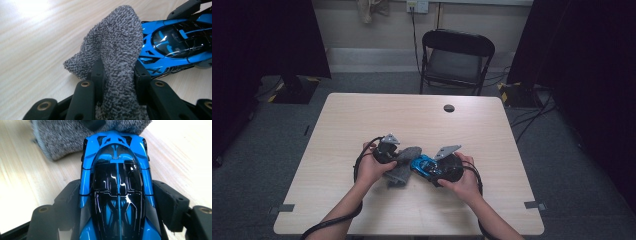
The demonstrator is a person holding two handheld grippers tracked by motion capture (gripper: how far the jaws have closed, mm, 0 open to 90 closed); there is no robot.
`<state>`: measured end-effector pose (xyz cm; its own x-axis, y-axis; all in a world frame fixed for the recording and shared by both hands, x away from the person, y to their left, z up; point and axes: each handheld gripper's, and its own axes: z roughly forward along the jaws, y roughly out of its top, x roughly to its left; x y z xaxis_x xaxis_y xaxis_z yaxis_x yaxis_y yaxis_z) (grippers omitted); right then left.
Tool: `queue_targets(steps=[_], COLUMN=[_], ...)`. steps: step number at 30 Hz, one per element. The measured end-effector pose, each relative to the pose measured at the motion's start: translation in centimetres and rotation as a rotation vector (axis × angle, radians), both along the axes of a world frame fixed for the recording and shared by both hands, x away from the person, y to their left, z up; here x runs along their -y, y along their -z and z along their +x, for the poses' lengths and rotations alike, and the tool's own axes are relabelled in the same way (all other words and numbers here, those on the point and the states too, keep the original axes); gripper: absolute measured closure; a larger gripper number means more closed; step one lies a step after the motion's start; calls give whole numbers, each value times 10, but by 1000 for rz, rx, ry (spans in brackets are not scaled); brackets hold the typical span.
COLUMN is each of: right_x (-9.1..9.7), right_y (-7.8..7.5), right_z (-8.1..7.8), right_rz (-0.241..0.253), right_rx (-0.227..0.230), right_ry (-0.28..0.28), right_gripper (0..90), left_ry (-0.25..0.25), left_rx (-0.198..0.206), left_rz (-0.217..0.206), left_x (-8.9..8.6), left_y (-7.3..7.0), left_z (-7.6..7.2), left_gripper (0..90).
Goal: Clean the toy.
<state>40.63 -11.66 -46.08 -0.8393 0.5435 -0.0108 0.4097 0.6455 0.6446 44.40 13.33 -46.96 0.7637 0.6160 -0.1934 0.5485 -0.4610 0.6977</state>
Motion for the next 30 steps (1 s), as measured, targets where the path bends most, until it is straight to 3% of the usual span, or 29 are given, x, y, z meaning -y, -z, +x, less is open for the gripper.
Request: queue_targets(steps=[5,11,13,16,18,24,30], right_x=[-2,3,4,3,0,-3,-3], right_y=[7,12,12,10,8,2,3], right_z=[3,5,4,-1,-4,-7,-5], right_rz=[0,-6,0,14,21,41,27], right_rx=[-14,-16,-16,-14,-4,9,19], right_ry=[29,54,54,32,20,2,3], right_gripper=[281,281,281,281,281,281,281], left_ry=[-1,18,-12,-105,-125,-71,-23], left_rx=[-27,-40,-30,-5,-13,-27,-33], left_rz=[-21,-11,-16,-30,-27,-20,-3], left_x=[-3,-7,-11,-19,-20,-3,8], left_y=[6,4,2,0,-1,0,1], left_z=[-3,-9,-8,0,7,12,11], left_gripper=[689,690,688,684,683,684,686])
